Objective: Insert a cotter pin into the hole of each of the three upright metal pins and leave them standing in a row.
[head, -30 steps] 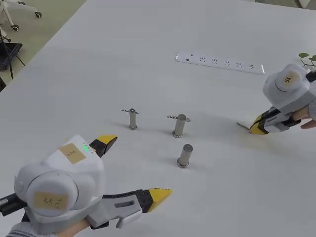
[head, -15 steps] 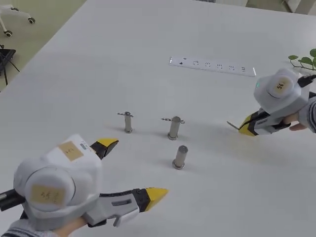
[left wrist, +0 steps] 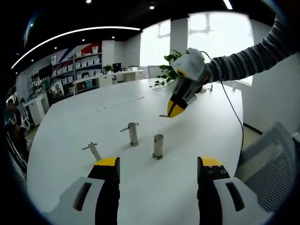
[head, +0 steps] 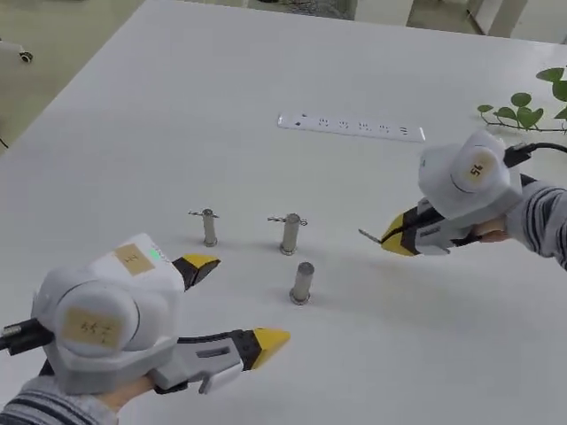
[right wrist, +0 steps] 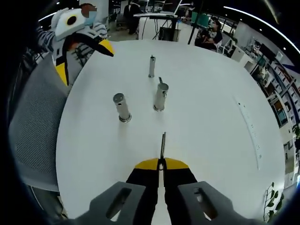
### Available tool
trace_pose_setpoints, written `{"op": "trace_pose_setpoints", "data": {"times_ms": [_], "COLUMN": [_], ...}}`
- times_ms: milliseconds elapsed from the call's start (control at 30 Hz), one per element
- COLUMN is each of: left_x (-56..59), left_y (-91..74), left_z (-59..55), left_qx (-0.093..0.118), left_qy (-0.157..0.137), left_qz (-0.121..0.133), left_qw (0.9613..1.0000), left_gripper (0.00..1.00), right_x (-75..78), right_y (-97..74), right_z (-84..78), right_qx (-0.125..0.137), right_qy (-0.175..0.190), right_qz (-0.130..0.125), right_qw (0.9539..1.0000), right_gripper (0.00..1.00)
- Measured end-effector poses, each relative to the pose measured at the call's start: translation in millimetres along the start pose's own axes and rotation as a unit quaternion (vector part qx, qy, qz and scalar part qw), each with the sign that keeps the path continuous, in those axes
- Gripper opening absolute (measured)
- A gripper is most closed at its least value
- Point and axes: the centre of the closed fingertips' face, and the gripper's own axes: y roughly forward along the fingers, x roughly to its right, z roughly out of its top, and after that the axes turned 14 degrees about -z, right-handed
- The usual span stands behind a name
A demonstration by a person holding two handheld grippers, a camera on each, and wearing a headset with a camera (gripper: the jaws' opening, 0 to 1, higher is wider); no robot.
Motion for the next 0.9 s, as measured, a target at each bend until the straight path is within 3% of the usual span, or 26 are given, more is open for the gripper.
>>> {"op": "trace_pose_setpoints", "data": {"times_ms": [333,533,900], "left_x": [4.3,7.0,14.3], "left_y": [7.3,11.0,16.1], "left_z": [-1.8,0.3,-5.0], "left_qx": [-0.013,-0.009,-0.011], "left_qy": [-0.001,-0.016,-0.054], "left_qz": [-0.016,-0.026,-0.036], "left_qw": [0.9998,0.9995,0.9979], "left_gripper": [0.56,0.49,0.35], "right_x": [-41.5,-61.8,-91.9], "right_y": [-12.3,-15.6,-22.2], "right_z": [31.8,45.9,65.0], "right_qx": [0.037,0.057,0.086], "right_qy": [-0.052,-0.098,-0.140], "right_qz": [0.023,0.031,0.042], "right_qw": [0.9977,0.9931,0.9856], "right_gripper": [0.00,0.00,0.00]}}
